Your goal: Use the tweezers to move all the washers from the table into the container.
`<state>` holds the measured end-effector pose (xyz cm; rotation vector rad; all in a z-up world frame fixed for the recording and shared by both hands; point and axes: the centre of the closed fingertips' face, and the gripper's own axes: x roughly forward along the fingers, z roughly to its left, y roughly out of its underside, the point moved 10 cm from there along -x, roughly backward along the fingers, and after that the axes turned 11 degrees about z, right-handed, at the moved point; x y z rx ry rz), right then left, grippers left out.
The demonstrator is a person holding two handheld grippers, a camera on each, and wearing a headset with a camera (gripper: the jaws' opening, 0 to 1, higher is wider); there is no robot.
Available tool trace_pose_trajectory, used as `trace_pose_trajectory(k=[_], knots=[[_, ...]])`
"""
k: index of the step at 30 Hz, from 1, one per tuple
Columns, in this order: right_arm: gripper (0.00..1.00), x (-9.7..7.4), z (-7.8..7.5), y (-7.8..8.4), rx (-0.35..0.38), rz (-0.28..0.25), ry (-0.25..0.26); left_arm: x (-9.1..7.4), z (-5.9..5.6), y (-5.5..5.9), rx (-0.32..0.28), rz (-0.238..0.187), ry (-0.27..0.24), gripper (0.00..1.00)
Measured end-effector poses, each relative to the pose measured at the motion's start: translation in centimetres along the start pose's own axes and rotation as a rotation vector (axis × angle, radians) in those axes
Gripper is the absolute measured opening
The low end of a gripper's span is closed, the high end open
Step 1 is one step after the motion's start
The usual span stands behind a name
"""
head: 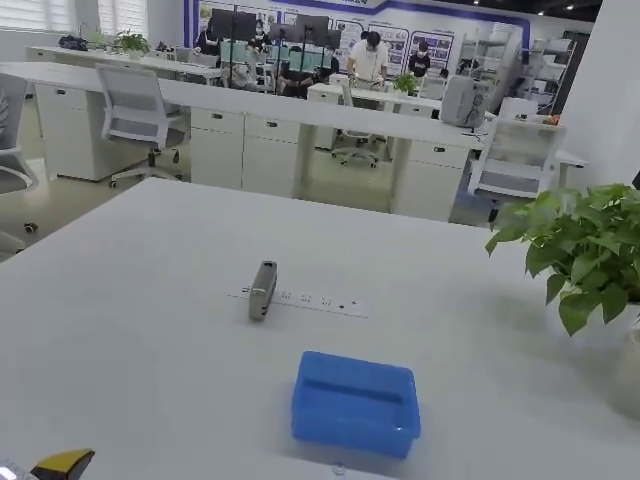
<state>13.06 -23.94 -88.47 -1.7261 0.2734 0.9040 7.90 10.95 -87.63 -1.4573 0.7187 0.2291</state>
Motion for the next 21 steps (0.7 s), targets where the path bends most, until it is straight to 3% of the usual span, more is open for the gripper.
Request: trace_pose_trajectory(k=[5,15,17,18,19,21], knots=[[0.99,0.3,0.1,0.0,-0.013,0.013,0.0,0.6,0.0,-0.1,0.002,-0.004,0.017,0.98],[0.99,1.0,-0.1,0.1,-0.018,0.032,-0.01,1.8,0.3,-0.2,0.033,0.033,0.031,0.97],[0.99,1.1,-0.1,0.1,-0.012,0.033,-0.016,2.3,0.5,-0.3,0.048,0.056,0.04,0.95],[0.99,1.1,-0.1,0.2,-0.01,0.034,-0.017,2.5,0.5,-0.3,0.073,0.059,0.043,0.95],[0.99,1.2,-0.1,0.2,-0.009,0.034,-0.018,2.8,0.5,-0.5,0.117,0.063,0.077,0.92],[0.99,1.3,-0.2,0.4,-0.006,0.037,-0.018,3.2,0.5,-0.6,0.139,0.088,0.08,0.86]])
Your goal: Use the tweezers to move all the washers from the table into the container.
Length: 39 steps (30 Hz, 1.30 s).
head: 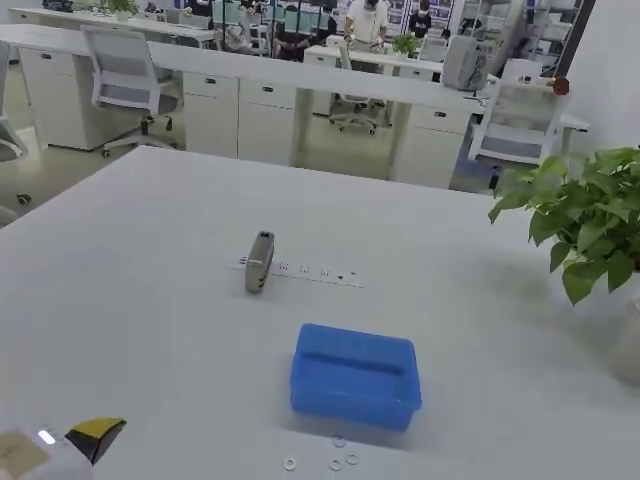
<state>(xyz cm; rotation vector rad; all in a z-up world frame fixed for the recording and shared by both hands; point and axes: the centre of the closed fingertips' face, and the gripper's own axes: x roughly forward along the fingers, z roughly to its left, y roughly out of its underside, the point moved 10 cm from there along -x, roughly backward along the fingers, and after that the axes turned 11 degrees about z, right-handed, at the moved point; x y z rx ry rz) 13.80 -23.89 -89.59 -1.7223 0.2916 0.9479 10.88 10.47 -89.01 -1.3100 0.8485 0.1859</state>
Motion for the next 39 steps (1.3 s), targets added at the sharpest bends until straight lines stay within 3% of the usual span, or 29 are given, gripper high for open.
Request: trace_pose_trajectory(k=[3,9,16,18,27,30,39], knots=[[0.98,0.3,-0.1,0.2,0.005,0.017,-0.009,1.1,0.1,-0.5,0.092,0.038,0.043,0.83],[0.98,0.7,-0.1,0.2,-0.006,0.04,-0.025,2.7,-0.1,-2.1,0.194,0.062,0.15,0.69],[0.98,0.9,0.0,0.1,-0.029,0.061,-0.038,5.5,-0.8,-3.6,0.343,0.159,0.29,0.59],[0.98,0.9,0.0,0.3,-0.036,0.073,-0.04,6.2,-0.9,-3.7,0.381,0.178,0.307,0.55],[0.97,0.8,0.8,0.9,-0.026,0.09,-0.066,10.4,-2.2,-3.1,0.496,0.294,0.411,0.4],[0.94,0.6,1.2,0.9,-0.026,0.099,-0.08,11.7,-2.5,-2.7,0.546,0.334,0.411,0.37],[0.87,-0.6,2.0,0.3,-0.034,0.062,-0.079,14.8,-3.3,-2.0,0.607,0.382,0.428,0.31]])
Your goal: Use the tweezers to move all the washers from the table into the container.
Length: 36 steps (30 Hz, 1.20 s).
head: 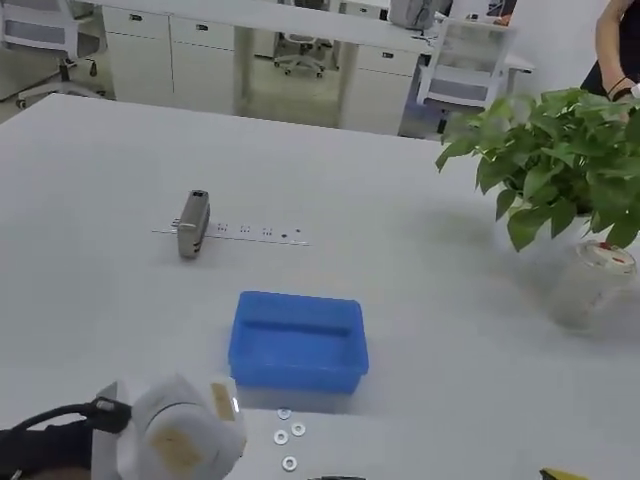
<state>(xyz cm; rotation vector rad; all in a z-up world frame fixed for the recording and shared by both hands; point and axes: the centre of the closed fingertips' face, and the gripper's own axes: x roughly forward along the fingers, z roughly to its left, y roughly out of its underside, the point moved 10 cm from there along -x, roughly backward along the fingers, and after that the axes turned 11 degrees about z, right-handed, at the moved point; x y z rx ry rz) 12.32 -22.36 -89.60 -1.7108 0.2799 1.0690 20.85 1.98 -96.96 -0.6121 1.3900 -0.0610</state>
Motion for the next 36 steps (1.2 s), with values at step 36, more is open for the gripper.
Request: trace_pose_trajectory(k=[36], knots=[[0.75,-1.3,1.6,-0.5,-0.067,-0.02,-0.001,2.9,0.2,-1.0,0.152,0.106,0.034,0.0]])
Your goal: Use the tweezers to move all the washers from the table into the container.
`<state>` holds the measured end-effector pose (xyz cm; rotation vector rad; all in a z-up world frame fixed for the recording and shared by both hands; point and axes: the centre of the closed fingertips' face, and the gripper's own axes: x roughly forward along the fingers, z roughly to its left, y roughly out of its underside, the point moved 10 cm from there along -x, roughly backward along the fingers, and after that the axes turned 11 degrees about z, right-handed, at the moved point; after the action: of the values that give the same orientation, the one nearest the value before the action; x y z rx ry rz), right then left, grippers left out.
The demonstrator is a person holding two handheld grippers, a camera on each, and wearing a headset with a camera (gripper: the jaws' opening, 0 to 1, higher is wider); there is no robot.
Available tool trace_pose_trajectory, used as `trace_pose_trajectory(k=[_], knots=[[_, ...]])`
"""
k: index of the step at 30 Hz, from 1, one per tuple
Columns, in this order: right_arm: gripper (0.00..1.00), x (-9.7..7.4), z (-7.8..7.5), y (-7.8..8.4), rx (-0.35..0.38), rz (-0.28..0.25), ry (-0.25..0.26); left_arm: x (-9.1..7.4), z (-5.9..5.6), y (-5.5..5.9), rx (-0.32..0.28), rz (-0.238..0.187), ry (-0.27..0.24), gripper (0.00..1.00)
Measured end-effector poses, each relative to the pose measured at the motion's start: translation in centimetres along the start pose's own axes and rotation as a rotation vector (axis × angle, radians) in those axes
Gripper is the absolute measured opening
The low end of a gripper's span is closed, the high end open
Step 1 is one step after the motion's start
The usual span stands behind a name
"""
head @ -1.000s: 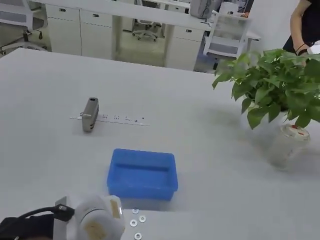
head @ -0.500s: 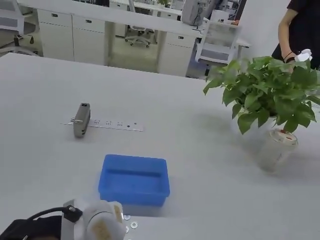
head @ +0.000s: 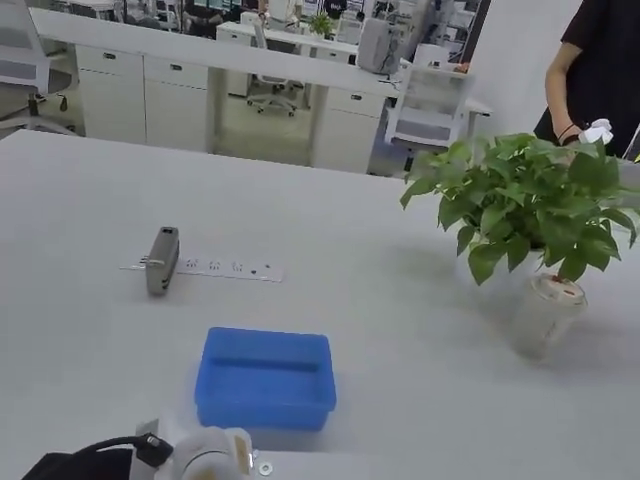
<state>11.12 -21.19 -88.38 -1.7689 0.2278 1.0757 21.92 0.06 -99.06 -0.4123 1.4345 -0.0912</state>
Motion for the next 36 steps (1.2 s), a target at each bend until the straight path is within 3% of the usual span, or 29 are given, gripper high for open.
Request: trace_pose_trajectory(k=[12,18,24,29,32,36], knots=[[0.73,-0.7,1.4,-0.2,-0.027,-0.038,-0.009,-3.3,-1.5,-0.9,-0.043,-0.12,-0.033,0.0],[0.71,-0.5,2.6,-0.1,-0.049,-0.039,-0.046,-5.1,-2.4,-1.4,-0.071,-0.209,-0.047,0.0],[0.69,-0.1,3.3,-0.4,-0.083,-0.033,-0.083,-6.9,-2.7,-2.0,-0.138,-0.333,-0.033,0.0],[0.67,0.2,3.8,-0.7,-0.106,-0.026,-0.111,-8.2,-2.7,-2.0,-0.164,-0.392,-0.035,0.0],[0.61,0.5,4.0,-1.0,-0.115,-0.032,-0.156,-9.0,-2.9,-2.1,-0.157,-0.417,-0.03,0.0],[0.44,1.3,4.3,-2.4,-0.135,-0.029,-0.301,-10.7,-3.4,-2.1,-0.102,-0.436,-0.005,0.0]])
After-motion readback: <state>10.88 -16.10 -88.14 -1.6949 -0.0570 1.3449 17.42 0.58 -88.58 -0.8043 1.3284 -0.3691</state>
